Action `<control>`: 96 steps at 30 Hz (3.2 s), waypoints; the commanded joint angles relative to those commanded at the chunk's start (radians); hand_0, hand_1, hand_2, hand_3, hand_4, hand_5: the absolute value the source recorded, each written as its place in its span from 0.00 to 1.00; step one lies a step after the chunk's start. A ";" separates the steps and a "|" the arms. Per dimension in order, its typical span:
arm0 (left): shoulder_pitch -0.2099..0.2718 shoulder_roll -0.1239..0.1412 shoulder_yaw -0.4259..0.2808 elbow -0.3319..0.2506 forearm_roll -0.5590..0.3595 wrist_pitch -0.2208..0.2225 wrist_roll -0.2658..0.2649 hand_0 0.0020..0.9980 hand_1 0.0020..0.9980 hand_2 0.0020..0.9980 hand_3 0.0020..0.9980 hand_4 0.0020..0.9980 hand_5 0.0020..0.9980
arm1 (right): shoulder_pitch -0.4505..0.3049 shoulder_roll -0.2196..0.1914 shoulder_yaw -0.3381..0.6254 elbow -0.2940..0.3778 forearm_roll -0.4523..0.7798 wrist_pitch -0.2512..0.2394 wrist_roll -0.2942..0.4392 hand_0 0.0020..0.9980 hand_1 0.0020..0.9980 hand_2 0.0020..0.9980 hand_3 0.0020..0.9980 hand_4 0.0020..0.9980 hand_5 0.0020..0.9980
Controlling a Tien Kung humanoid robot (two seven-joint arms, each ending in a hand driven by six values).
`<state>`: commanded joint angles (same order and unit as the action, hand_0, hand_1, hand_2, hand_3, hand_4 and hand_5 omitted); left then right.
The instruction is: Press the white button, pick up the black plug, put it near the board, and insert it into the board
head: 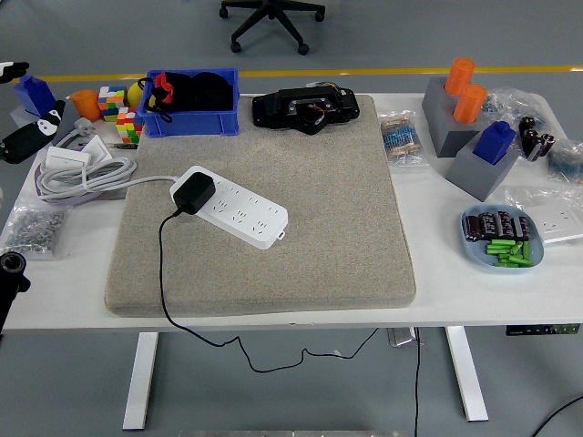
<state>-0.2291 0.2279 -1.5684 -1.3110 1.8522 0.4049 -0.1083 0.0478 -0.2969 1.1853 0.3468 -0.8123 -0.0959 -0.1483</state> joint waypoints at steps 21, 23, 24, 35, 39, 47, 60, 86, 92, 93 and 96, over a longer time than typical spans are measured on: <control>0.004 0.003 0.011 0.000 -0.001 0.011 0.021 0.82 0.79 0.73 0.69 0.79 0.21 | -0.018 0.006 -0.005 0.001 0.001 0.001 0.000 0.70 0.62 0.63 0.60 0.59 0.29; 0.002 0.002 0.013 0.000 -0.001 0.011 0.021 0.82 0.79 0.73 0.69 0.79 0.21 | -0.017 0.006 -0.006 0.002 0.001 0.001 0.000 0.70 0.62 0.63 0.60 0.59 0.29; 0.002 0.002 0.015 0.000 -0.001 0.011 0.021 0.82 0.79 0.73 0.69 0.79 0.21 | -0.017 0.007 -0.006 0.002 0.001 0.001 0.000 0.70 0.62 0.63 0.60 0.59 0.29; 0.000 -0.002 0.020 -0.001 -0.003 0.006 0.021 0.82 0.79 0.73 0.68 0.79 0.21 | -0.021 0.004 -0.002 0.002 0.001 0.001 -0.001 0.70 0.62 0.63 0.60 0.59 0.29; 0.004 -0.003 0.018 -0.002 -0.002 0.007 0.021 0.82 0.79 0.73 0.69 0.79 0.21 | -0.023 0.006 0.000 0.002 0.001 0.002 -0.001 0.70 0.62 0.63 0.60 0.59 0.29; 0.003 -0.005 0.015 -0.004 -0.003 0.006 0.021 0.83 0.79 0.74 0.68 0.79 0.21 | -0.021 0.006 0.002 0.002 0.000 0.000 0.000 0.70 0.62 0.63 0.60 0.59 0.29; 0.000 -0.008 0.017 -0.004 -0.004 0.004 0.022 0.83 0.79 0.74 0.68 0.79 0.20 | -0.016 0.007 0.004 0.003 0.000 0.001 0.000 0.70 0.62 0.63 0.60 0.60 0.30; -0.001 -0.010 0.019 -0.004 -0.004 0.003 0.023 0.83 0.79 0.74 0.68 0.79 0.20 | -0.017 0.009 0.003 0.002 0.001 0.001 0.000 0.70 0.62 0.64 0.61 0.61 0.31; -0.002 -0.010 0.022 -0.005 -0.004 0.001 0.025 0.83 0.79 0.74 0.68 0.79 0.20 | -0.017 0.012 -0.002 0.002 0.004 0.001 0.000 0.70 0.62 0.64 0.61 0.61 0.31; -0.002 -0.010 0.023 -0.005 -0.004 0.000 0.026 0.83 0.79 0.74 0.68 0.79 0.20 | -0.017 0.012 -0.002 0.003 0.004 0.001 0.000 0.70 0.62 0.64 0.61 0.61 0.31; -0.002 -0.010 0.023 -0.006 -0.003 -0.001 0.027 0.83 0.79 0.74 0.68 0.79 0.20 | -0.019 0.013 0.000 0.002 0.004 0.001 0.000 0.70 0.62 0.64 0.61 0.61 0.31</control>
<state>-0.2309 0.2181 -1.5452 -1.3170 1.8495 0.4042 -0.0815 0.0292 -0.2838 1.1848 0.3486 -0.8087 -0.0950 -0.1485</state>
